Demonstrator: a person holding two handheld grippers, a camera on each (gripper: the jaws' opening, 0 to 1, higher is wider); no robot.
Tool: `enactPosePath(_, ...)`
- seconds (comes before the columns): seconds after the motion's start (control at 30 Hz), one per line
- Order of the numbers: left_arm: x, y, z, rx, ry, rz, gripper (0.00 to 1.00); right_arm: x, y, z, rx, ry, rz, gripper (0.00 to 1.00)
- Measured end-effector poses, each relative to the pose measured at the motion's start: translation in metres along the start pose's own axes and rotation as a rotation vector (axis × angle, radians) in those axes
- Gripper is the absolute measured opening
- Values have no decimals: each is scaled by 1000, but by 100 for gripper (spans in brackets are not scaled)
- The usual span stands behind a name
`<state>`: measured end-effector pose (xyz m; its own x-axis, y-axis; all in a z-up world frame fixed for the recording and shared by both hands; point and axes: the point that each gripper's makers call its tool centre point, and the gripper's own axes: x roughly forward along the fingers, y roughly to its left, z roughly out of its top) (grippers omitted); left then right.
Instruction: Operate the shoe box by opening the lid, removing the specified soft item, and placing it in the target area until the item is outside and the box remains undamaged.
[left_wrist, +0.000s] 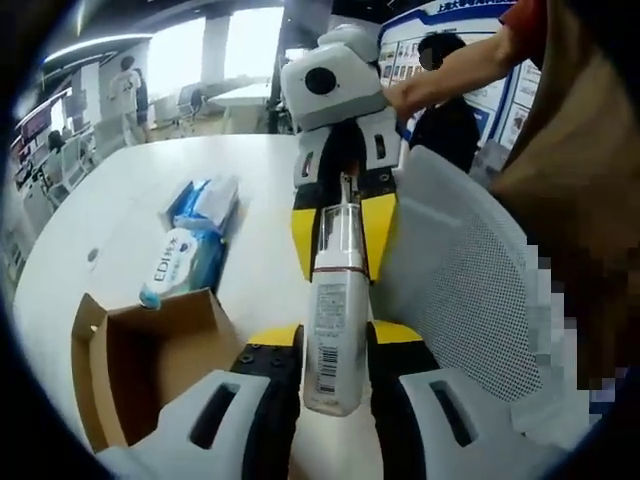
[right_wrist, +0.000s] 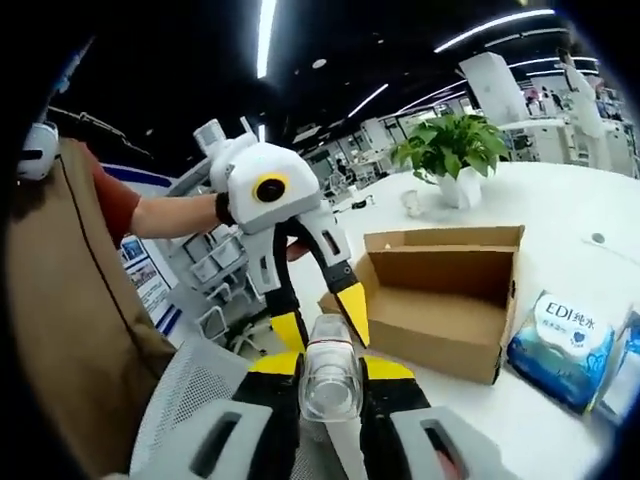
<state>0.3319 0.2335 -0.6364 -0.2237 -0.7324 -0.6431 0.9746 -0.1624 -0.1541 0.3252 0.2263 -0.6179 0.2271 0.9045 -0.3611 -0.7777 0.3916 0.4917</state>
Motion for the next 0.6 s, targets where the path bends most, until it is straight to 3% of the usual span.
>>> enactPosePath(0.37, -6, 5, -6, -20, -4, 28, 32, -12, -10, -8, 70, -20, -27, 17)
enactPosePath(0.6, -12, 12, -12, -68, -29, 79, 43, -20, -18, -10, 92, -34, -53, 17)
